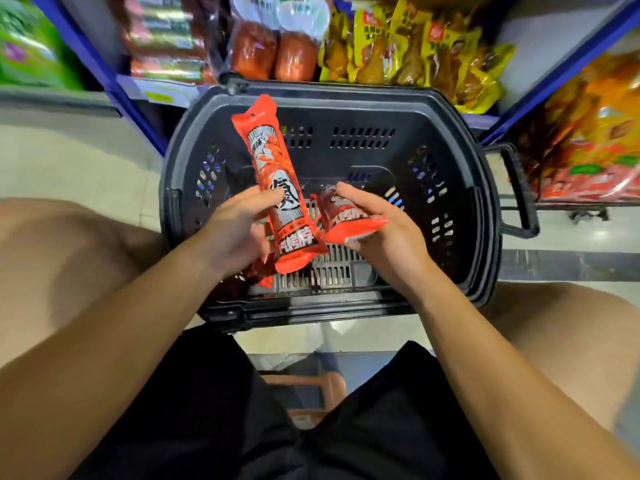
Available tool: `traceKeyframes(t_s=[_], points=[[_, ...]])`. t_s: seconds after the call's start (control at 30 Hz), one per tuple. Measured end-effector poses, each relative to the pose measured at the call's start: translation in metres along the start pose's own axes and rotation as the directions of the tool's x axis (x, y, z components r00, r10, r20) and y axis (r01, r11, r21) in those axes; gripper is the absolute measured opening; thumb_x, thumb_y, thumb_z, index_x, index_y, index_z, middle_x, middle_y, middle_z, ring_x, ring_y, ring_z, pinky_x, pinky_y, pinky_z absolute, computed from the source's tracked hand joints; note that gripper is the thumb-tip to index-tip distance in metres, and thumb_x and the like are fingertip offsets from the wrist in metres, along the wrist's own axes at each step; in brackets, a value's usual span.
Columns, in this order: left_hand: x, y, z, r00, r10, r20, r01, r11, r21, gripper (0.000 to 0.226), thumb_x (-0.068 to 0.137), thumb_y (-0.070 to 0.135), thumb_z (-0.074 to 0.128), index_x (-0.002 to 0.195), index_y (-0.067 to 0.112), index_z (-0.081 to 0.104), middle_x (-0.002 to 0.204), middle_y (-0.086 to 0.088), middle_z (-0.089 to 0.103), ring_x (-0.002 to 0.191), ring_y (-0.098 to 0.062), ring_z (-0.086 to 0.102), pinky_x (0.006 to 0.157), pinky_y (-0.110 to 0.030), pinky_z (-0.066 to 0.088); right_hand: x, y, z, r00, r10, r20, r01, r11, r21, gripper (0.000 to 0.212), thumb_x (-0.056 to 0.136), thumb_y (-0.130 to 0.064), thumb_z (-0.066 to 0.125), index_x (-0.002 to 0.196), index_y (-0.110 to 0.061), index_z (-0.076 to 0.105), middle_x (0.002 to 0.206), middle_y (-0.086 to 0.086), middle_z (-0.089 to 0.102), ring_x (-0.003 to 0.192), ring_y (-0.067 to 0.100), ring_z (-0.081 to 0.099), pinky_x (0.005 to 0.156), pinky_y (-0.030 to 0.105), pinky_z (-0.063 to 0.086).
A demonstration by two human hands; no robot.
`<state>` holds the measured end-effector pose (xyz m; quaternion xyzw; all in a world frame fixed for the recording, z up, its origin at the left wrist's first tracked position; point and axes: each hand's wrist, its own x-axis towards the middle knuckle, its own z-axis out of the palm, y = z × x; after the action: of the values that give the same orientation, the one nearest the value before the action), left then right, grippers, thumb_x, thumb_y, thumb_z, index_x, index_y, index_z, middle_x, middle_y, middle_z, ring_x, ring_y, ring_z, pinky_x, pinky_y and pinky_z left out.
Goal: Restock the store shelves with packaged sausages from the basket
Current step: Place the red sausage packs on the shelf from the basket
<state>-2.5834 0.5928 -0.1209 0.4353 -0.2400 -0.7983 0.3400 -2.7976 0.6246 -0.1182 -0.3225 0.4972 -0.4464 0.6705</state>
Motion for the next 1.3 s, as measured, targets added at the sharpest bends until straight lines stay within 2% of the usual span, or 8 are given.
traceKeyframes(t_s=[0.1, 0.2, 0.33, 0.5, 0.63, 0.77, 0.9, 1.3], points=[[-0.003, -0.001, -0.002, 1.000, 0.000, -0.030, 0.000, 1.000, -0.012, 0.029, 0.079, 0.022, 0.067, 0.108, 0.016, 0.065, 0.111, -0.014, 0.069, 0.100, -0.030, 0.066, 0.089, -0.050, 0.053, 0.001, -0.004, 0.003, 0.998, 0.038, -0.051, -0.032, 0.993, 0.110, 0.031, 0.082, -0.015, 0.065, 0.111, -0.012, 0.074, 0.122, 0.004, 0.069, 0.115, 0.022, 0.065, 0.096, 0.041, 0.052], [-0.003, -0.002, -0.005, 0.999, -0.011, -0.047, 0.011, 1.000, 0.017, 0.024, 0.084, 0.021, 0.068, 0.107, 0.017, 0.068, 0.117, -0.015, 0.068, 0.105, -0.030, 0.065, 0.091, -0.049, 0.050, -0.003, 0.003, -0.003, 0.986, -0.148, -0.076, 0.129, 0.968, -0.217, 0.022, 0.085, -0.018, 0.066, 0.102, -0.027, 0.077, 0.124, -0.008, 0.068, 0.119, 0.012, 0.061, 0.093, 0.031, 0.053], [-0.003, -0.004, -0.006, 0.998, -0.012, -0.061, 0.015, 0.999, 0.050, 0.020, 0.081, 0.024, 0.071, 0.101, 0.021, 0.074, 0.114, -0.011, 0.072, 0.100, -0.027, 0.071, 0.075, -0.041, 0.058, -0.005, 0.008, -0.008, 0.990, -0.136, 0.031, 0.140, 0.948, -0.286, 0.061, 0.086, -0.008, 0.063, 0.138, -0.038, 0.053, 0.140, -0.013, 0.055, 0.123, 0.006, 0.057, 0.088, 0.031, 0.055], [-0.003, -0.002, -0.005, 0.998, -0.008, -0.070, 0.013, 0.997, 0.080, 0.023, 0.077, 0.027, 0.073, 0.099, 0.022, 0.075, 0.111, -0.008, 0.074, 0.099, -0.025, 0.072, 0.078, -0.042, 0.058, -0.006, 0.012, -0.009, 0.996, -0.059, 0.061, 0.072, 0.967, -0.246, 0.096, 0.081, -0.004, 0.070, 0.146, -0.054, 0.021, 0.132, -0.039, 0.046, 0.115, 0.008, 0.063, 0.080, 0.039, 0.059], [-0.003, 0.000, -0.001, 0.999, 0.019, -0.047, -0.018, 0.999, 0.035, 0.029, 0.079, 0.026, 0.070, 0.107, 0.018, 0.071, 0.114, -0.009, 0.072, 0.101, -0.026, 0.071, 0.091, -0.045, 0.055, -0.005, 0.013, -0.005, 1.000, 0.008, -0.012, -0.010, 0.980, -0.200, 0.075, 0.069, -0.005, 0.073, 0.138, -0.020, 0.046, 0.128, 0.003, 0.062, 0.104, 0.022, 0.070, 0.080, 0.041, 0.057], [-0.004, 0.004, 0.006, 0.998, 0.067, 0.012, -0.066, 0.997, -0.026, 0.042, 0.086, 0.020, 0.059, 0.126, 0.005, 0.057, 0.130, -0.023, 0.061, 0.119, -0.039, 0.060, 0.103, -0.057, 0.044, -0.005, 0.015, 0.002, 0.999, 0.021, 0.039, -0.013, 0.980, -0.197, 0.059, 0.071, -0.001, 0.072, 0.126, -0.019, 0.060, 0.109, 0.001, 0.072, 0.094, 0.022, 0.072, 0.073, 0.033, 0.057], [-0.006, 0.010, 0.010, 0.995, 0.102, -0.002, -0.102, 0.995, -0.016, 0.055, 0.092, 0.017, 0.052, 0.141, -0.004, 0.039, 0.139, -0.032, 0.048, 0.126, -0.047, 0.051, 0.104, -0.062, 0.041, -0.005, 0.016, 0.006, 0.996, 0.022, 0.087, -0.001, 0.972, -0.235, 0.055, 0.079, -0.004, 0.071, 0.130, -0.021, 0.060, 0.115, 0.001, 0.070, 0.101, 0.026, 0.070, 0.084, 0.043, 0.058], [-0.008, 0.018, 0.009, 0.976, 0.216, -0.014, -0.216, 0.976, -0.022, 0.025, 0.095, 0.012, 0.052, 0.116, 0.011, 0.063, 0.116, -0.018, 0.068, 0.106, -0.032, 0.067, 0.086, -0.051, 0.054, -0.024, 0.004, 0.001, 0.975, 0.166, 0.145, -0.088, 0.897, -0.434, 0.041, 0.080, -0.023, 0.071, 0.120, -0.024, 0.062, 0.113, 0.003, 0.072, 0.102, 0.022, 0.070, 0.093, 0.045, 0.055]])
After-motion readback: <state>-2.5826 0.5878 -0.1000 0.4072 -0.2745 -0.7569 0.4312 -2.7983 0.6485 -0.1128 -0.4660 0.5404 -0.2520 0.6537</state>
